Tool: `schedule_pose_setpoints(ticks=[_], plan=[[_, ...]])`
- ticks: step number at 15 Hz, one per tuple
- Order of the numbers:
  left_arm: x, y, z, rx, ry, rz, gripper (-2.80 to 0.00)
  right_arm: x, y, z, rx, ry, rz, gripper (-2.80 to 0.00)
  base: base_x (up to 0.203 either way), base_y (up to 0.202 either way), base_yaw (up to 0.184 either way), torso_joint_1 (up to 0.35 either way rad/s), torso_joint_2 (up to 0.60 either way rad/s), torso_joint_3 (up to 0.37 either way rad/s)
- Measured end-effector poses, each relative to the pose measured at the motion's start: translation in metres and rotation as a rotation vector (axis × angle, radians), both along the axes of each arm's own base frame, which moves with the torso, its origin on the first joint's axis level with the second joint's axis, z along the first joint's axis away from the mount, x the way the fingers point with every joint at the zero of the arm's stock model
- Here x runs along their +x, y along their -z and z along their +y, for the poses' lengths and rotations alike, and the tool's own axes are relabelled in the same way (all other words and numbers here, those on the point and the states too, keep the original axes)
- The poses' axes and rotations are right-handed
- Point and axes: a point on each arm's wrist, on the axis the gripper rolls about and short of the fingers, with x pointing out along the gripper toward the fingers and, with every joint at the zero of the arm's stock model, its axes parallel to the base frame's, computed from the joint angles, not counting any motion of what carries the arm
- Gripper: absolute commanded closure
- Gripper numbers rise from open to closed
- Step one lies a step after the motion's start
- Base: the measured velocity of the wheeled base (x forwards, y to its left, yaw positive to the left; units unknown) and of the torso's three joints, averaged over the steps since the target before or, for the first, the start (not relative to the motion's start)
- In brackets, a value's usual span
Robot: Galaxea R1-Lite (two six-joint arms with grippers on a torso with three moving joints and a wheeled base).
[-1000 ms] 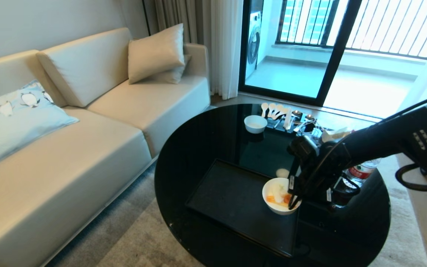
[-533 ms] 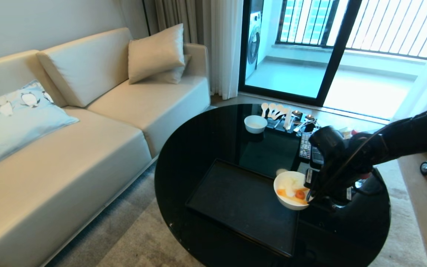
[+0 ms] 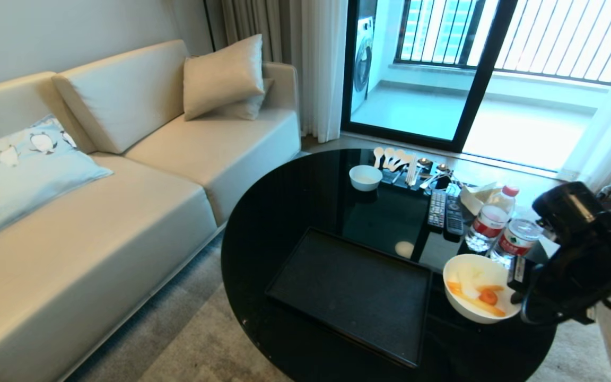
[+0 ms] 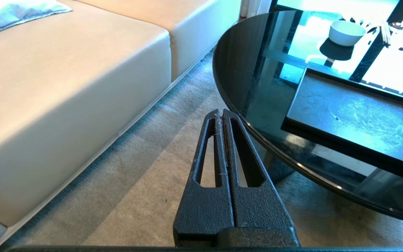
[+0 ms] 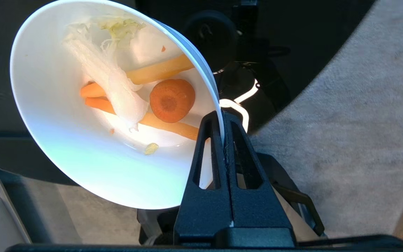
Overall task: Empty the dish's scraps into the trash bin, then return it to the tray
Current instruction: Move the bowl over the trash can
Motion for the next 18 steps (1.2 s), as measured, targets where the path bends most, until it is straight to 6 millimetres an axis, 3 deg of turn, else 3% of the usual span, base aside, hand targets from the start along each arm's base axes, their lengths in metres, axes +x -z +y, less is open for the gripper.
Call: schedule_pose_setpoints(ticks=[5, 9, 15, 18], plan=[[0.0, 0.0, 0.0, 0.0, 0.0, 0.0, 0.0, -0.074, -0.003, -0.014, 0.009, 0.025, -0.043, 0.0, 0.0, 0.0, 0.0, 0.0, 0.0, 0.0], [0.0, 0.0, 0.0, 0.0, 0.0, 0.0, 0.0, -0.126, 0.007, -0.02, 0.011, 0.032, -0.071, 0.0, 0.0, 0.0, 0.0, 0.0, 0.0, 0.0], [0.0, 0.0, 0.0, 0.0, 0.0, 0.0, 0.0, -0.186, 0.013, -0.026, 0.01, 0.034, -0.084, 0.0, 0.0, 0.0, 0.0, 0.0, 0.0, 0.0], [0.0, 0.0, 0.0, 0.0, 0.0, 0.0, 0.0, -0.201, 0.012, -0.027, 0.009, 0.031, -0.084, 0.0, 0.0, 0.0, 0.0, 0.0, 0.0, 0.0]])
